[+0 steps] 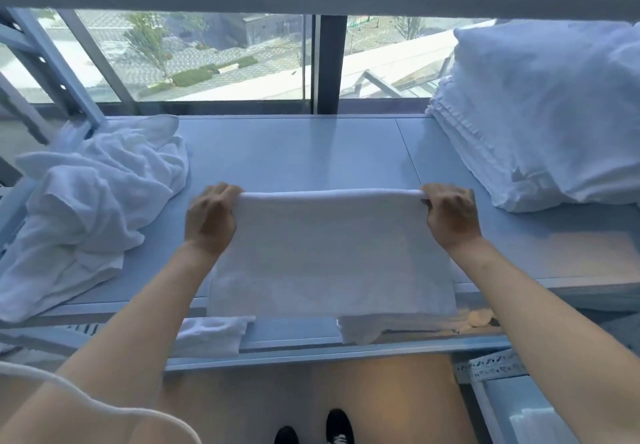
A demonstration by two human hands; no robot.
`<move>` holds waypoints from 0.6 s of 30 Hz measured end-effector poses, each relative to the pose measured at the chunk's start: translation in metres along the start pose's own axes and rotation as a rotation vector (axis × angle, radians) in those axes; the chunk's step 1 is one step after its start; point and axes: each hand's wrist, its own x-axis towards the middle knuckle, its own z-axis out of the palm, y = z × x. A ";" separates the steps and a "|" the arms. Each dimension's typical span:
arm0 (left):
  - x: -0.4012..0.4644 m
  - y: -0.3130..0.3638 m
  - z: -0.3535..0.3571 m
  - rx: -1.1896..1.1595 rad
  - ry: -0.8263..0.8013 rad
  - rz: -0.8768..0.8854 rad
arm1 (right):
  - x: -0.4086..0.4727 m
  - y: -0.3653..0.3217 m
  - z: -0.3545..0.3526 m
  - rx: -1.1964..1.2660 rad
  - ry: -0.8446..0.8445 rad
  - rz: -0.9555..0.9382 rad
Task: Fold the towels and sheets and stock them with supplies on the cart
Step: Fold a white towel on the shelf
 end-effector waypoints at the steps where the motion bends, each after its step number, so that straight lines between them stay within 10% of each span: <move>1: 0.006 0.002 -0.001 0.008 0.026 -0.023 | 0.005 0.000 0.001 0.004 0.034 0.009; 18: -0.139 0.121 0.057 0.058 -0.436 0.268 | -0.112 -0.056 0.044 0.241 -0.374 -0.459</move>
